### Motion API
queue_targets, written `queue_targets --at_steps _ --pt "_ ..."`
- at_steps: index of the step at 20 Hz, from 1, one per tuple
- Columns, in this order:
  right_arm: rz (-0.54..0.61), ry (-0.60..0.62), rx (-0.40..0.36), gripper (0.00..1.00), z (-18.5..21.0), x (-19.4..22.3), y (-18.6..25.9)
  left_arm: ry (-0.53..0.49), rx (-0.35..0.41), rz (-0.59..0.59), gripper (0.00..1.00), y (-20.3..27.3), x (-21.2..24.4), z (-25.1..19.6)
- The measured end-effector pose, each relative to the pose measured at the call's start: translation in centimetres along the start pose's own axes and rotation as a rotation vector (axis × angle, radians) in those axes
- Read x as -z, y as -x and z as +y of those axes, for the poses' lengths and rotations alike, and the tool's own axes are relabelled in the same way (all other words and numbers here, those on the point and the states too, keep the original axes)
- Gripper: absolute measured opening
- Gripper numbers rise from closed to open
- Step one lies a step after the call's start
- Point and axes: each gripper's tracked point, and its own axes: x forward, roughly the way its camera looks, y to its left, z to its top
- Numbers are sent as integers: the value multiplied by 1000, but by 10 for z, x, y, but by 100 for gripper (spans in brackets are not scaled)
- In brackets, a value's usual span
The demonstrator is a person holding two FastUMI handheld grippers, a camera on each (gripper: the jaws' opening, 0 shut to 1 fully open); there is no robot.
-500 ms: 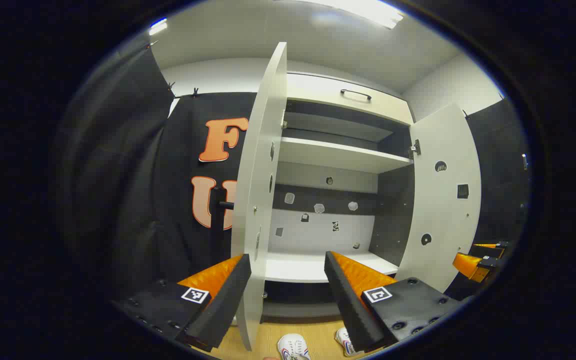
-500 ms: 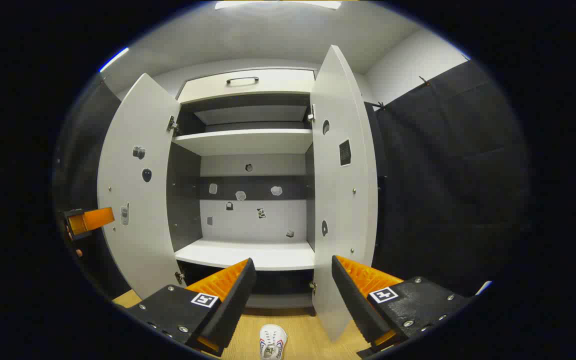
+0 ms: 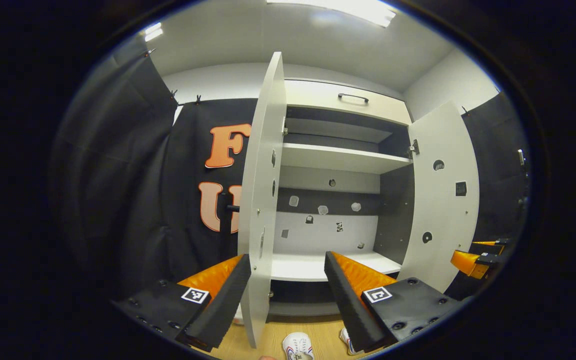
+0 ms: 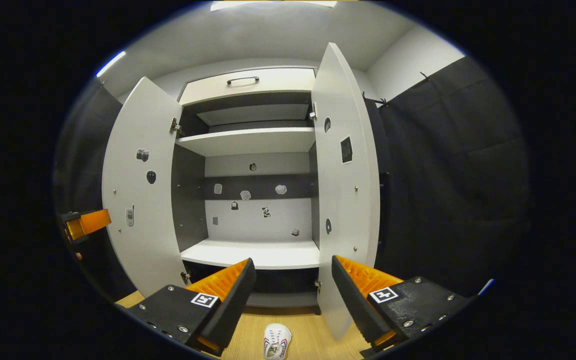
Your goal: Grab one shoe with the right hand and put it into the shoe cabinet, grab the other shoe with the left hand and put it into the shoe cabinet; then close the right door with the right hand and the left door with the left hand.
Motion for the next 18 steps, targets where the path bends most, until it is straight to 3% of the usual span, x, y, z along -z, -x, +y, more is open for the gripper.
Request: queue_targets --at_steps 2,18 --pt "0 -2 -7 94 2 1 -1 7 -5 -2 99 1 -1 0" --pt "65 0 -13 94 8 40 -10 -7 7 24 96 -4 7 -3"
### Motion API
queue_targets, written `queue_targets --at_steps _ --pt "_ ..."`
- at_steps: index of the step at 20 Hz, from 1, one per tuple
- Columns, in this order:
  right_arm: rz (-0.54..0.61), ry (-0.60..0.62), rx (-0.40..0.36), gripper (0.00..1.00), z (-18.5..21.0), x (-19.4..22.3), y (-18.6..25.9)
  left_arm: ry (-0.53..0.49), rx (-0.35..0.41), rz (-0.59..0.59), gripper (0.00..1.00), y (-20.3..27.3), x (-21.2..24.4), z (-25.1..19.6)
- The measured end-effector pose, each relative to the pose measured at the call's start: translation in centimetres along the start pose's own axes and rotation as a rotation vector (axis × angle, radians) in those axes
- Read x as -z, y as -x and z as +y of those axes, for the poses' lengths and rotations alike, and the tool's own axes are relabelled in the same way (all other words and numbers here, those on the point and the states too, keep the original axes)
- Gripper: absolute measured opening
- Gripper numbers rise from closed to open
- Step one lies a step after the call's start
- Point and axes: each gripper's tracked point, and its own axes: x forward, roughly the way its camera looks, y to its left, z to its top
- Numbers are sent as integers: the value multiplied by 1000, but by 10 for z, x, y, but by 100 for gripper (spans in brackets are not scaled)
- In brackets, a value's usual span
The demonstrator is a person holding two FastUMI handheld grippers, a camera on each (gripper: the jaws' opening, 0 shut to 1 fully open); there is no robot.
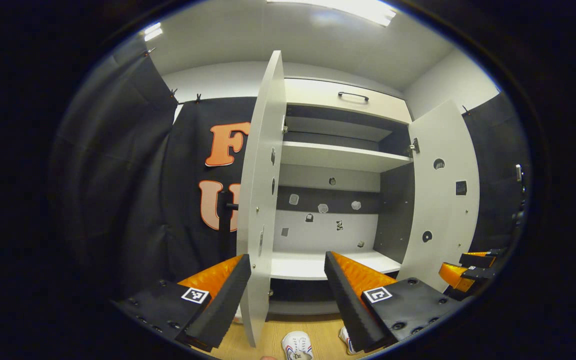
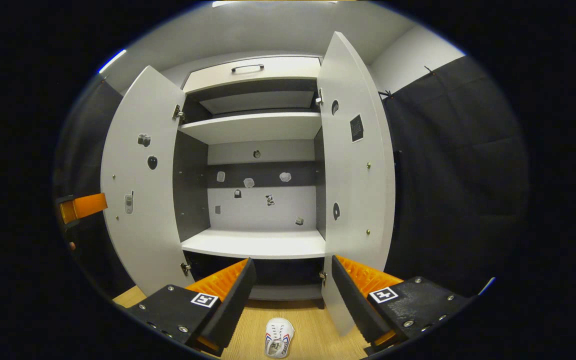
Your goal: Grab one shoe with the right hand and put it into the shoe cabinet, grab the other shoe with the left hand and put it into the shoe cabinet; then close the right door with the right hand and the left door with the left hand.
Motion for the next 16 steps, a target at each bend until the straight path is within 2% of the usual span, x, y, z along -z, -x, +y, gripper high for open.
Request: queue_targets --at_steps 5,8,9,10,16 --pt "95 16 2 94 0 58 -15 -4 0 20 96 1 8 1" --pt "191 28 -13 94 6 116 -25 -7 -3 31 96 0 11 1" --pt "205 33 -21 94 9 131 -30 -10 -6 32 94 1 11 3" --pt "232 46 -19 94 9 151 -34 -12 -9 33 96 2 12 5" --pt "425 72 -29 94 13 272 -47 -39 -47 27 99 6 13 15"
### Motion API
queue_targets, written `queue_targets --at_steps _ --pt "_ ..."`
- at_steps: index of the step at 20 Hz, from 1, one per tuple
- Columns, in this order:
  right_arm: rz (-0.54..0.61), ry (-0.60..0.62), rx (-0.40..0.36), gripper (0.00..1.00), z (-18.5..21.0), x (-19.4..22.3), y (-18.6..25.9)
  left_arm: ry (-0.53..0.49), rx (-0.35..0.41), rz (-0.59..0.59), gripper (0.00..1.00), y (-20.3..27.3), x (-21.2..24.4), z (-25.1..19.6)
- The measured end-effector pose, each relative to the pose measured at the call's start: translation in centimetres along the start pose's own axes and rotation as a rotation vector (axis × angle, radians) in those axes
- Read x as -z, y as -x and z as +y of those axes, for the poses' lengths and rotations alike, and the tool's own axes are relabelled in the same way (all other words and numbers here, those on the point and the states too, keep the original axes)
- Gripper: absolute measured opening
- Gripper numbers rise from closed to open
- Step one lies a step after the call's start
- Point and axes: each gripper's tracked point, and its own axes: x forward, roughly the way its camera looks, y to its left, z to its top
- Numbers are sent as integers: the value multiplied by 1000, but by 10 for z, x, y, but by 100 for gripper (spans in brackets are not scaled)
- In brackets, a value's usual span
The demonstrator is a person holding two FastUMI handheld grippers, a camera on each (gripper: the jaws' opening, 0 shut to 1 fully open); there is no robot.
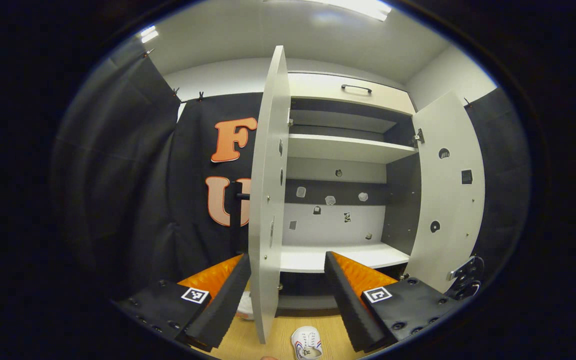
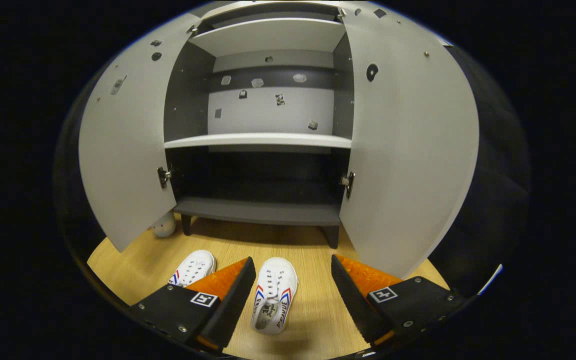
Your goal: Grab one shoe with the right hand and put it into the shoe cabinet, grab the other shoe with the left hand and put it into the shoe cabinet; then close the right door with the right hand and the left door with the left hand.
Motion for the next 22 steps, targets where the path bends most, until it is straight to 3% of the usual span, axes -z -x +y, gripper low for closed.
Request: queue_targets --at_steps 3,6,14,19,22 --pt "86 -17 0 94 1 43 -22 -24 -20 1 94 3 -1 9" --pt "162 -25 -6 92 2 77 -40 -30 -46 2 96 10 1 18" --pt "333 -131 -28 63 5 135 -74 -61 -83 -1 96 18 1 27" --pt "398 -249 -27 36 9 147 -85 -76 -93 12 94 19 5 28" --pt "394 -241 1 22 8 147 -85 -75 -90 27 96 18 9 27"
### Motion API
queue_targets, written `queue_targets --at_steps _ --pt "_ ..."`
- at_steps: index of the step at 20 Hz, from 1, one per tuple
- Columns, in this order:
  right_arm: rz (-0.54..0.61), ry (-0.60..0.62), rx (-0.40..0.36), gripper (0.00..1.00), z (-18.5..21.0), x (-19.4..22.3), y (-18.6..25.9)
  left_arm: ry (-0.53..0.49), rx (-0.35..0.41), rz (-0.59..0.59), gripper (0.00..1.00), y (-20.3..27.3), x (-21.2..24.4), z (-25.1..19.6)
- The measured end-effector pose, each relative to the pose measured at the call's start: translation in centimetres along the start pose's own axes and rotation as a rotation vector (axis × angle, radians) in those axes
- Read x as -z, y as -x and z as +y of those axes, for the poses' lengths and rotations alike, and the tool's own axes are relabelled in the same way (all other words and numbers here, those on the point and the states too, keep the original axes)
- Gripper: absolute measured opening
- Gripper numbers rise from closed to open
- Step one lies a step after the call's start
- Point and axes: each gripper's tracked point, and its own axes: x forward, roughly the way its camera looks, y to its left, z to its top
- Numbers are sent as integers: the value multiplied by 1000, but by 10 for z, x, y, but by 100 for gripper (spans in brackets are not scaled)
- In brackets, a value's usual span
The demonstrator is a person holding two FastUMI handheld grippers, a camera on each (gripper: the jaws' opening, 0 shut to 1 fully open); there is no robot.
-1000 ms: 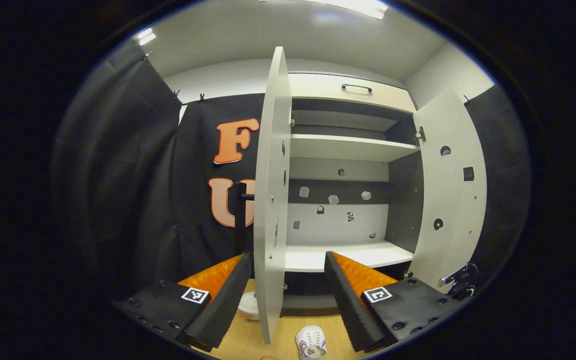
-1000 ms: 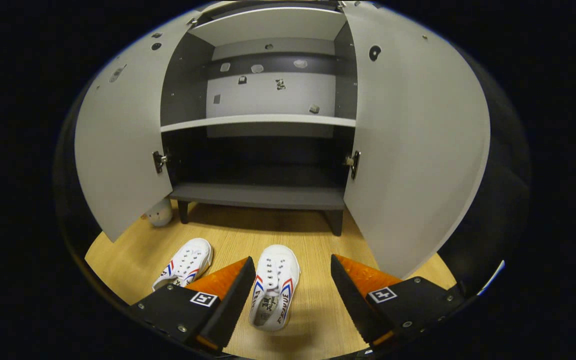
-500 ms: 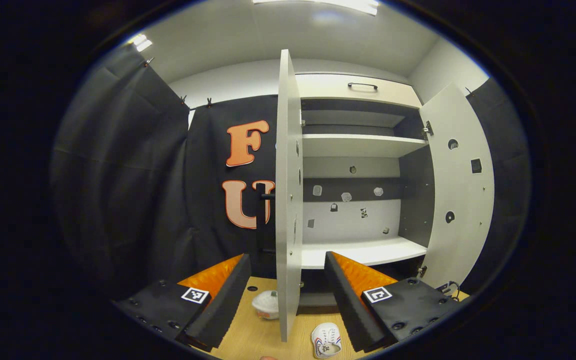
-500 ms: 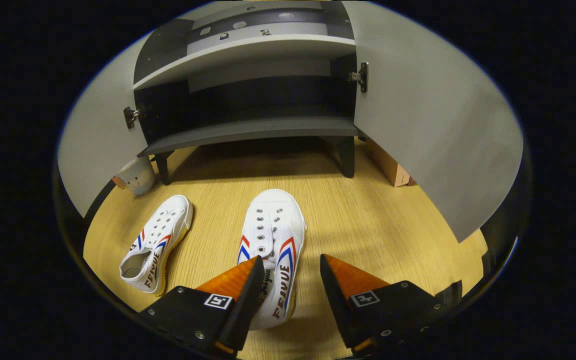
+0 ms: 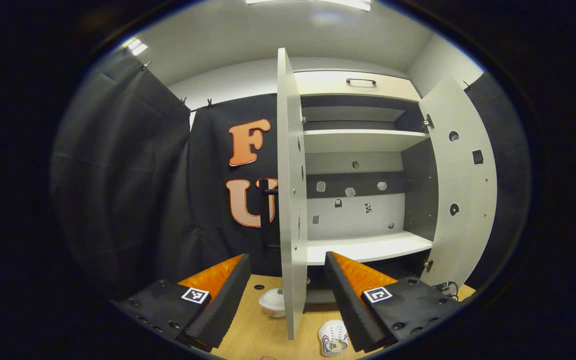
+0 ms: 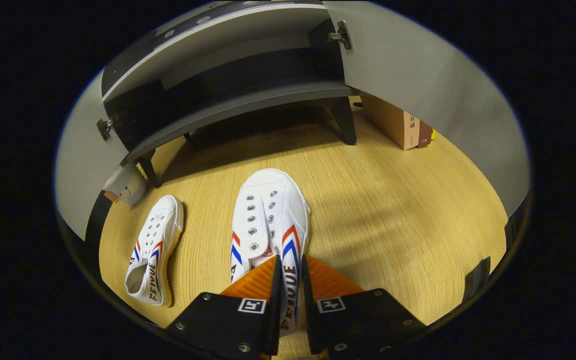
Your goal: Grab one shoe with the right hand and put it into the shoe cabinet, grab the other shoe with the left hand and put it into the shoe cabinet; then close the right door with the right hand and the left door with the left hand.
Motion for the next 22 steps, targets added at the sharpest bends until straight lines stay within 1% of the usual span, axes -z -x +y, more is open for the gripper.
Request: queue_targets --at_steps 1,3,5,9,12,15,16,17,18,19,20,22 --pt "-9 8 20 12 0 -1 0 3 4 7 96 0 1 -1" --pt "-13 36 32 1 1 -5 6 9 9 11 96 -1 3 -2" --pt "-33 42 15 1 6 -18 23 17 15 11 96 -2 4 -4" --pt "-69 39 -5 1 13 -55 70 35 36 15 96 -4 9 -11" --pt "-117 48 -8 1 20 -90 109 46 50 19 96 -5 14 -15" --pt "-172 58 -19 1 32 -126 138 53 58 22 96 -6 22 -16" --pt "-182 61 -26 1 37 -135 147 52 57 23 94 -7 25 -15" --pt "-201 66 -28 1 40 -147 156 49 56 27 96 -8 28 -14" --pt "-225 82 -30 1 44 -161 165 48 55 32 94 -7 32 -13" --pt "-247 92 -34 1 48 -172 175 48 54 37 94 -8 34 -11" --pt "-265 90 -45 1 53 -184 185 49 53 42 96 -8 37 -10" --pt "-291 81 -81 1 69 -212 194 58 52 41 96 -8 38 -7"
